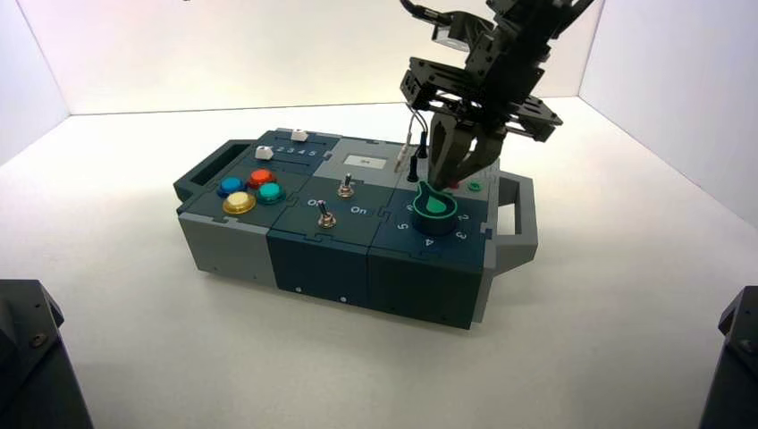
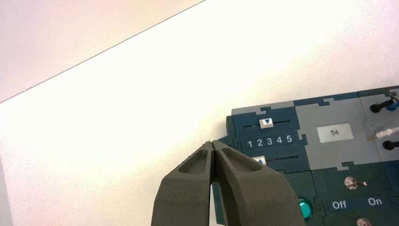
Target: Turn the knob to position 6.
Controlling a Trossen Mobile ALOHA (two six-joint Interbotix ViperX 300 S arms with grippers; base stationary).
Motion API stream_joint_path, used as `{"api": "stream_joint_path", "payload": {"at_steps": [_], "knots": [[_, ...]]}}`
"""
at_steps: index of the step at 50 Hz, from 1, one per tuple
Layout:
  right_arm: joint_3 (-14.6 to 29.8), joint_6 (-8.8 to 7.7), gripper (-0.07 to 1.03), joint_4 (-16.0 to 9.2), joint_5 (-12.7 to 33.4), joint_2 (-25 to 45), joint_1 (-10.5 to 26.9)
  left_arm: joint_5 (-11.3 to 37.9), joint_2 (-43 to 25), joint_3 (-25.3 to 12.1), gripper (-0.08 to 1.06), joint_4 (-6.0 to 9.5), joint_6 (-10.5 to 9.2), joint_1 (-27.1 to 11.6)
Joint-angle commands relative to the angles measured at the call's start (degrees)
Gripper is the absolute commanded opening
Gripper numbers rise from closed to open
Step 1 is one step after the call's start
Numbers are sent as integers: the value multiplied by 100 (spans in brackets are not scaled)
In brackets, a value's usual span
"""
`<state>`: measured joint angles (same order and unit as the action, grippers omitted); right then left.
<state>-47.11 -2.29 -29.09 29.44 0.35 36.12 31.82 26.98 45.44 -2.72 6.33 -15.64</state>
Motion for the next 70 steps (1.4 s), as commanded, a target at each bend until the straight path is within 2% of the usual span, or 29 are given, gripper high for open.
{"api": "stream_joint_path", "payload": {"at_steps": [1, 70], "knots": [[149, -18, -2, -9, 9, -35, 53, -62, 70, -53, -3, -9, 35, 18], [378, -26, -2, -18, 79, 167, 185, -70, 53, -53, -3, -9, 53, 18]]}}
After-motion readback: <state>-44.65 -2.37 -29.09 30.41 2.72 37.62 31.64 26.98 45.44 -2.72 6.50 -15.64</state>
